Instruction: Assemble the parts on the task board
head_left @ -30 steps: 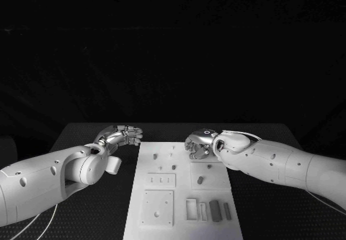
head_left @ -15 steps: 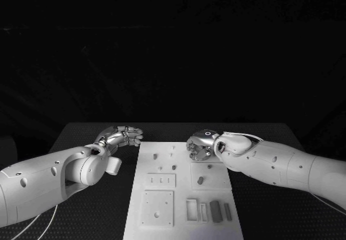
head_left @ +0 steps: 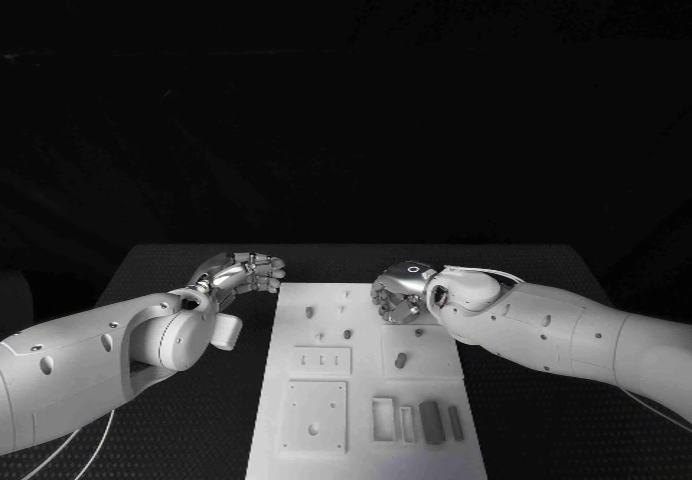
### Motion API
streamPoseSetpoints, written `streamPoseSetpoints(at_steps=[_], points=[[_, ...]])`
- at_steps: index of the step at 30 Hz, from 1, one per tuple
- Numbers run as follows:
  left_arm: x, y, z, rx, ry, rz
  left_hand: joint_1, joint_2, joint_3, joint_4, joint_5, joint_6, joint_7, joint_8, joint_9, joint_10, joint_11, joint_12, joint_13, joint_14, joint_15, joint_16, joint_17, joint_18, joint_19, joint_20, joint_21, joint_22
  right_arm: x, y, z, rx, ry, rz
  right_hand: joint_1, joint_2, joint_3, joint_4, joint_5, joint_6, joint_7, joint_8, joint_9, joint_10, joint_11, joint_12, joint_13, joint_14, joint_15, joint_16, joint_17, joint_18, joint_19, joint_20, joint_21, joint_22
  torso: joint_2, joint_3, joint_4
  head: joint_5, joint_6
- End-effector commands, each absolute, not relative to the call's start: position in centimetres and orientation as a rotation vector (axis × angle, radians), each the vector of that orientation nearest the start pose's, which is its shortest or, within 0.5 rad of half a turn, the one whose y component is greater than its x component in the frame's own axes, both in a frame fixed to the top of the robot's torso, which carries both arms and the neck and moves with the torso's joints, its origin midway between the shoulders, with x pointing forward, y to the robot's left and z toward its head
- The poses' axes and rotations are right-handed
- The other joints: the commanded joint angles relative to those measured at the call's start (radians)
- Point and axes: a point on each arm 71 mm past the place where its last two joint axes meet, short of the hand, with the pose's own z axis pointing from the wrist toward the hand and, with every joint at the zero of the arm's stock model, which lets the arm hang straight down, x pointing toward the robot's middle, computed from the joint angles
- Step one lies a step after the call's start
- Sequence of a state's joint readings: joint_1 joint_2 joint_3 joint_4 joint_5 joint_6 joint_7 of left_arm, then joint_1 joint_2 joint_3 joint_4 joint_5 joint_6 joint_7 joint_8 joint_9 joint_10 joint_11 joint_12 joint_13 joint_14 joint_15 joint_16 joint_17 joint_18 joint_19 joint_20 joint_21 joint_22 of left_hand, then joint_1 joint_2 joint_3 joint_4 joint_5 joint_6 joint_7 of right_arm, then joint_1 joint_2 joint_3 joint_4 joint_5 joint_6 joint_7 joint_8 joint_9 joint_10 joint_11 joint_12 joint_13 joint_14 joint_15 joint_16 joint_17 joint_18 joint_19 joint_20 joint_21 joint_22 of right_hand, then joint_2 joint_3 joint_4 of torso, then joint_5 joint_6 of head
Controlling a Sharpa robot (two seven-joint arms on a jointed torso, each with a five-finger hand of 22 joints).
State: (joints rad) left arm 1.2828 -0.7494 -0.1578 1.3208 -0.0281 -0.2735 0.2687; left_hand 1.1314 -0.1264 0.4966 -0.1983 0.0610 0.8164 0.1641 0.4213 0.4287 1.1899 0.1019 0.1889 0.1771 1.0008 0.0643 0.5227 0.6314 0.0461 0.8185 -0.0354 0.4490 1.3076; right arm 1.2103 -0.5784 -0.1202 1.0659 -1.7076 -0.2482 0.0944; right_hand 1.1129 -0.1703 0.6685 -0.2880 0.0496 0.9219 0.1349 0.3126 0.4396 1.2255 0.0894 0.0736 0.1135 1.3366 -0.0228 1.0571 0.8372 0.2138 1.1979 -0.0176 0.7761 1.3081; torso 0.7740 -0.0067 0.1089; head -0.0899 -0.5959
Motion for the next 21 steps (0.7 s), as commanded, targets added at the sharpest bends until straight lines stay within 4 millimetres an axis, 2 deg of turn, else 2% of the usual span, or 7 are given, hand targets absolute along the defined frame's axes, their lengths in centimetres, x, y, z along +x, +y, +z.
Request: streamPoseSetpoints(at_steps=[1,11,15,21], points=[[52.55,22.06,-19.67,-1.104,1.566,-1.373,-0.010,0.001,0.003,-0.004,-0.003,-0.008,0.001,-0.005,0.001,-0.008,-0.001,-0.005,-0.001,0.006,0.002,0.004,-0.002,0.007,0.003,0.001,0.006,0.020,54.19,-18.36,-24.10,-0.578,1.712,0.452,-0.006,0.018,0.015,0.001,-0.001,0.013,0.002,0.009,0.002,0.011,-0.002,0.003,0.000,-0.005,-0.002,0.005,-0.003,0.048,-0.003,-0.002,0.007,0.021,0.003,-0.0002,0.0008,0.001,-0.001],[52.58,22.07,-19.69,-1.107,1.566,-1.373,-0.012,0.001,0.004,-0.003,-0.003,-0.009,0.002,-0.005,0.001,-0.008,-0.001,-0.006,-0.001,0.006,0.002,0.004,-0.002,0.008,0.003,0.001,0.007,0.020,54.24,-18.65,-24.09,-0.605,1.688,0.414,0.018,0.054,0.111,-0.002,-0.001,0.050,-0.006,0.029,0.009,0.055,-0.018,0.017,0.011,-0.006,-0.018,0.020,-0.009,0.048,-0.003,-0.005,0.025,0.022,0.004,0.0000,-0.0004,0.000,-0.006],[52.59,22.02,-19.71,-1.107,1.568,-1.374,-0.012,0.001,0.004,-0.003,-0.003,-0.009,0.002,-0.006,0.002,-0.008,-0.001,-0.007,-0.001,0.006,0.002,0.004,-0.002,0.008,0.002,0.001,0.007,0.020,54.19,-18.42,-23.93,-0.611,1.662,0.412,0.029,0.056,0.140,-0.002,-0.001,0.076,-0.016,0.044,0.015,0.084,-0.029,0.028,0.021,-0.006,-0.029,0.031,-0.010,0.048,0.003,-0.007,0.041,0.023,0.005,0.0005,-0.0004,0.000,-0.007],[52.60,22.02,-19.72,-1.107,1.568,-1.374,-0.012,0.001,0.005,-0.003,-0.003,-0.009,0.003,-0.006,0.002,-0.010,-0.001,-0.008,-0.001,0.006,0.002,0.004,-0.002,0.008,0.002,0.001,0.007,0.020,54.12,-18.04,-23.59,-0.603,1.614,0.414,0.032,0.050,0.154,-0.002,-0.001,0.090,-0.019,0.051,0.018,0.101,-0.037,0.032,0.028,-0.007,-0.037,0.040,-0.010,0.048,0.007,-0.009,0.056,0.023,0.005,0.0004,-0.0003,-0.001,-0.007]])
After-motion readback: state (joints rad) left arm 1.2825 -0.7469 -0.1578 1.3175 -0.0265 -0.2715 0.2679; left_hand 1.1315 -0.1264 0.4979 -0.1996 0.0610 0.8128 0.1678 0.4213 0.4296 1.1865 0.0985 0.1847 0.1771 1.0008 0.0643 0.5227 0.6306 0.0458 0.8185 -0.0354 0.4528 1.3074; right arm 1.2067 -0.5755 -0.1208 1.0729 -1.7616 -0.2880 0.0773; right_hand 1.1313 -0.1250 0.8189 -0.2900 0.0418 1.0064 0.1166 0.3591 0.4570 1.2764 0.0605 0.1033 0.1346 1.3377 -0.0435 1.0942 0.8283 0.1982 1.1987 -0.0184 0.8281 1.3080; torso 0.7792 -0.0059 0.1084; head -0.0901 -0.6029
